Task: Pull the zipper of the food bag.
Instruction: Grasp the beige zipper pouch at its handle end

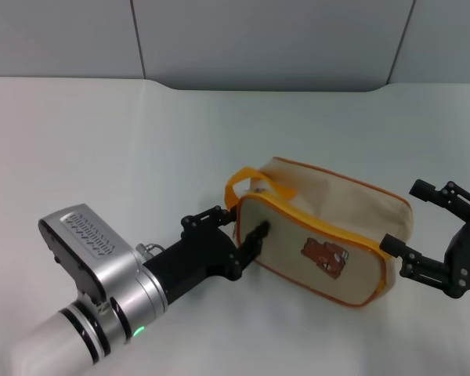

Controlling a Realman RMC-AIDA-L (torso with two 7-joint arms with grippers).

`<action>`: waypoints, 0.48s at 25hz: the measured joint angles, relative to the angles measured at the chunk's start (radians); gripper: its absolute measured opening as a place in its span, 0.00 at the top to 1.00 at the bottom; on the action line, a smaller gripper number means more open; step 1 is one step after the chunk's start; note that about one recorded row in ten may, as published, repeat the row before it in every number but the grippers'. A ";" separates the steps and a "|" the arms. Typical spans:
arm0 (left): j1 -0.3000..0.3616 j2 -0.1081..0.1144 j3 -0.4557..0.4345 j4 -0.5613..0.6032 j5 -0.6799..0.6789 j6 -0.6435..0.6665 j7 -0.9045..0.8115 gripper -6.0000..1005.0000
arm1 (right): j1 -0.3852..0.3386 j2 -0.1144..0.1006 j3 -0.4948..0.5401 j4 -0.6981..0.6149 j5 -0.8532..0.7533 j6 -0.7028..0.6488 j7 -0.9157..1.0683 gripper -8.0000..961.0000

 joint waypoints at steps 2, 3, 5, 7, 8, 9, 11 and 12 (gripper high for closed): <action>-0.004 0.000 -0.003 0.001 0.000 -0.002 -0.003 0.44 | 0.000 0.000 0.000 0.000 0.000 0.001 -0.001 0.13; -0.005 0.000 -0.003 0.001 0.000 -0.003 -0.002 0.47 | 0.000 0.000 0.001 0.000 0.000 0.001 -0.004 0.14; -0.007 0.000 -0.003 0.001 0.000 -0.006 0.000 0.54 | 0.000 0.000 0.005 0.000 0.000 0.001 -0.013 0.14; -0.009 0.000 -0.003 0.001 0.001 -0.007 0.002 0.68 | 0.000 0.000 0.015 0.002 0.000 -0.001 -0.022 0.13; -0.013 0.000 0.001 0.000 0.002 -0.003 0.002 0.75 | -0.001 0.000 0.024 0.002 0.000 -0.001 -0.025 0.13; -0.013 0.000 0.001 0.000 0.002 -0.003 0.002 0.77 | -0.001 0.000 0.024 0.002 0.000 -0.001 -0.025 0.13; -0.019 0.000 0.003 0.000 0.003 -0.001 0.002 0.81 | -0.001 0.000 0.028 0.003 0.000 -0.001 -0.025 0.13; -0.019 0.000 0.003 0.000 0.003 -0.001 0.002 0.83 | -0.001 0.000 0.028 0.003 0.000 -0.001 -0.025 0.13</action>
